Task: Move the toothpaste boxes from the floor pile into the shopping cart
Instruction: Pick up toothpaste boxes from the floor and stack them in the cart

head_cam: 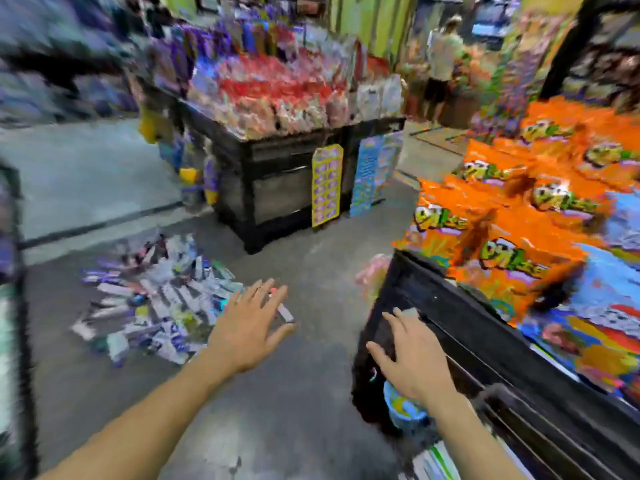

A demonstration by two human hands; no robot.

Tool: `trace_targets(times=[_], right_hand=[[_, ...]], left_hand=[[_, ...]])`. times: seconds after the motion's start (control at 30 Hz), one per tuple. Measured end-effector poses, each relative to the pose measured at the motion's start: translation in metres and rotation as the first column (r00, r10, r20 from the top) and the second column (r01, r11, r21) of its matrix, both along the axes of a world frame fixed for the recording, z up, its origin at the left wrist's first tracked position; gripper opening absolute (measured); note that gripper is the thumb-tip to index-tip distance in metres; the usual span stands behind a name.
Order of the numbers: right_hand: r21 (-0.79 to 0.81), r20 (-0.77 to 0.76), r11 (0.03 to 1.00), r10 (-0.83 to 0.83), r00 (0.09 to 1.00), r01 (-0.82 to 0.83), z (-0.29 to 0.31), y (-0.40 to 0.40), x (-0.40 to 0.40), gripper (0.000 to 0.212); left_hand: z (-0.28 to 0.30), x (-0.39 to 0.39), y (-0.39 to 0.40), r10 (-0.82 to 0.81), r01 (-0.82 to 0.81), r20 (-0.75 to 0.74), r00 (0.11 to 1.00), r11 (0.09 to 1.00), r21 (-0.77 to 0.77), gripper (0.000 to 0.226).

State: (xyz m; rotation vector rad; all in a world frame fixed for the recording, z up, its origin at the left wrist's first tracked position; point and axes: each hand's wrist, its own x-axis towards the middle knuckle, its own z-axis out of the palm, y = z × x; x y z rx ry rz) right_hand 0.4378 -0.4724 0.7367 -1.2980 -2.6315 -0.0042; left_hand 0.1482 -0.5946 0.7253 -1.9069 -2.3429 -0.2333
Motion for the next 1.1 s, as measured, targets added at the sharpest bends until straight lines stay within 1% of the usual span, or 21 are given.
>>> trace_targets(times=[0.1, 0.2, 0.3, 0.47, 0.57, 0.63, 0.73, 0.83, 0.9, 1.0, 1.03, 1.1], right_hand=[[-0.032, -0.035, 0.993, 0.111, 0.993, -0.112, -0.008, -0.019, -0.086, 0.072], [-0.070, -0.022, 0.975, 0.209, 0.978, -0.210, -0.014, -0.034, -0.162, 0.077], [-0.124, 0.000, 0.947, 0.298, 0.955, -0.295, -0.017, -0.045, -0.229, 0.082], [-0.184, 0.016, 0.882, 0.443, 0.896, -0.433, -0.029, -0.042, -0.323, 0.080], [-0.232, 0.037, 0.841, 0.509, 0.860, -0.488, -0.041, -0.031, -0.374, 0.081], [-0.253, 0.041, 0.816, 0.546, 0.837, -0.520, -0.050, -0.018, -0.409, 0.083], [-0.298, 0.058, 0.783, 0.586, 0.808, -0.546, -0.066, 0.007, -0.466, 0.092], [-0.342, 0.074, 0.757, 0.613, 0.787, -0.557, -0.082, 0.036, -0.523, 0.097], [-0.370, 0.086, 0.743, 0.625, 0.776, -0.558, -0.093, 0.057, -0.561, 0.094], [-0.424, 0.093, 0.718, 0.640, 0.762, -0.551, -0.116, 0.091, -0.611, 0.079], [-0.440, 0.095, 0.713, 0.642, 0.761, -0.546, -0.127, 0.101, -0.626, 0.079], [-0.474, 0.095, 0.709, 0.631, 0.770, -0.522, -0.151, 0.120, -0.655, 0.085]], left_hand=[[-0.009, -0.083, -0.063, 0.154, -0.154, 0.005, 0.988, 0.987, -0.042, 0.078], [-0.018, -0.146, -0.111, 0.304, -0.300, 0.038, 0.952, 0.949, -0.092, 0.082], [-0.027, -0.189, -0.144, 0.414, -0.406, 0.053, 0.909, 0.906, -0.123, 0.088], [-0.046, -0.241, -0.166, 0.549, -0.527, 0.088, 0.831, 0.829, -0.189, 0.080], [-0.057, -0.271, -0.165, 0.601, -0.566, 0.112, 0.792, 0.790, -0.236, 0.088], [-0.062, -0.290, -0.158, 0.632, -0.597, 0.108, 0.768, 0.766, -0.238, 0.094], [-0.071, -0.328, -0.139, 0.680, -0.631, 0.092, 0.728, 0.716, -0.298, 0.098], [-0.083, -0.374, -0.115, 0.709, -0.645, 0.073, 0.701, 0.675, -0.358, 0.086], [-0.090, -0.405, -0.095, 0.724, -0.656, 0.069, 0.686, 0.657, -0.372, 0.089], [-0.108, -0.449, -0.062, 0.740, -0.657, 0.065, 0.670, 0.631, -0.413, 0.098], [-0.117, -0.464, -0.051, 0.746, -0.655, 0.077, 0.662, 0.625, -0.425, 0.098], [-0.139, -0.490, -0.032, 0.754, -0.651, 0.112, 0.647, 0.624, -0.432, 0.097]])
